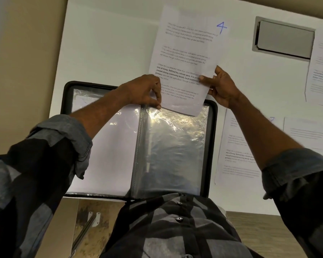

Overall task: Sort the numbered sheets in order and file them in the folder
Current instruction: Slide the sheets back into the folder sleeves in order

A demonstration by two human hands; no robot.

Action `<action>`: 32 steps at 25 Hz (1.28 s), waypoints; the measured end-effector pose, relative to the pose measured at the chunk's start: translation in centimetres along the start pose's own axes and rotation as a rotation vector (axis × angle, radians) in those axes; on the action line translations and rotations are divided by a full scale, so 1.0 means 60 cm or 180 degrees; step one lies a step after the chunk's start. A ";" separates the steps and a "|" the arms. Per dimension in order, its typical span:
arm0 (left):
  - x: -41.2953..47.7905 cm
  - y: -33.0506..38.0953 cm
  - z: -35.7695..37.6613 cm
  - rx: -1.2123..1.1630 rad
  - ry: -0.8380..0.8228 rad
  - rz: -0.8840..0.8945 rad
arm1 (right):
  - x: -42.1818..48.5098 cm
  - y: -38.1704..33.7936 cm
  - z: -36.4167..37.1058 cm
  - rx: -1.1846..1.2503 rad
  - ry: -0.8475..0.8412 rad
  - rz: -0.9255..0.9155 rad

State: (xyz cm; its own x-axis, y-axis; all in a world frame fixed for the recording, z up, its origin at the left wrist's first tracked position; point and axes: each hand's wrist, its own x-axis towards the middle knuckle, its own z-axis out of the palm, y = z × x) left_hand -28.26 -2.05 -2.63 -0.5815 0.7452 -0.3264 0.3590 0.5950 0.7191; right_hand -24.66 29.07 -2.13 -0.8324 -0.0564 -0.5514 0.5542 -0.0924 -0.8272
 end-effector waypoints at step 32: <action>-0.006 0.007 0.000 0.2653 -0.0548 0.0592 | 0.006 -0.020 -0.001 -0.0521 -0.0191 -0.0233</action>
State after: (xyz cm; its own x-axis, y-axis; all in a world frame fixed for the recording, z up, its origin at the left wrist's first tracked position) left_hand -27.90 -2.08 -2.19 -0.3660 0.8472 -0.3850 0.8937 0.4353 0.1084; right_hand -25.61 29.21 -1.33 -0.8665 -0.1152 -0.4857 0.4815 0.0642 -0.8741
